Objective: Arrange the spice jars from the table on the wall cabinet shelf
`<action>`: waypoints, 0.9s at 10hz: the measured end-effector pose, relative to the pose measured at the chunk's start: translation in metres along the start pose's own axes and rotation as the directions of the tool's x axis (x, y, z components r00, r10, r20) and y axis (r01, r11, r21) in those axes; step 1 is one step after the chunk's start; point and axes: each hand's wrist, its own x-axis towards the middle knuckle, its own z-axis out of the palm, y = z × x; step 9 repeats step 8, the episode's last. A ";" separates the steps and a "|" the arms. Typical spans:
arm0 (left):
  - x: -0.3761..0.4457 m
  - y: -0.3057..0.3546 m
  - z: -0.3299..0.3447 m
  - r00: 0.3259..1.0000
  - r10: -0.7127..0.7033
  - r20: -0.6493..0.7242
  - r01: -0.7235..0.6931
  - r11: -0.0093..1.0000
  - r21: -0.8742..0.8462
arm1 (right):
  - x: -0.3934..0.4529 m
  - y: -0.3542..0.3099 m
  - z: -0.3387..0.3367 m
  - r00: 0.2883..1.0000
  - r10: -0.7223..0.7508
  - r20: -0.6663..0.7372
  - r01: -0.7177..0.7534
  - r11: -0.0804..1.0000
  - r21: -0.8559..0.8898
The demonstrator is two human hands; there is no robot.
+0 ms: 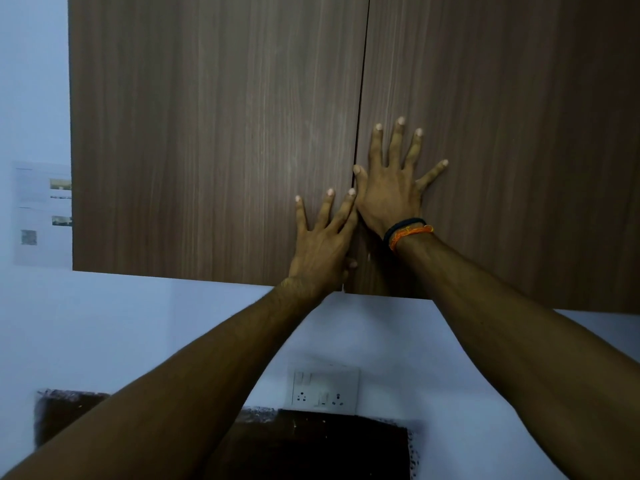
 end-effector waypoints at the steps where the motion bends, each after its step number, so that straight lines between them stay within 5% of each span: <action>1: 0.001 0.000 0.002 1.000 0.001 -0.007 -0.001 1.000 -0.010 | -0.001 -0.001 0.003 1.000 0.000 -0.008 0.000 1.000 -0.019; 5: -0.001 -0.004 0.001 1.000 0.019 0.023 -0.019 1.000 -0.003 | -0.009 0.013 -0.020 0.983 -0.089 0.161 0.092 0.996 -0.008; 9: -0.004 -0.011 -0.018 0.997 0.051 0.053 -0.050 0.998 -0.026 | -0.095 0.026 -0.052 0.971 -0.102 0.215 0.028 0.947 0.320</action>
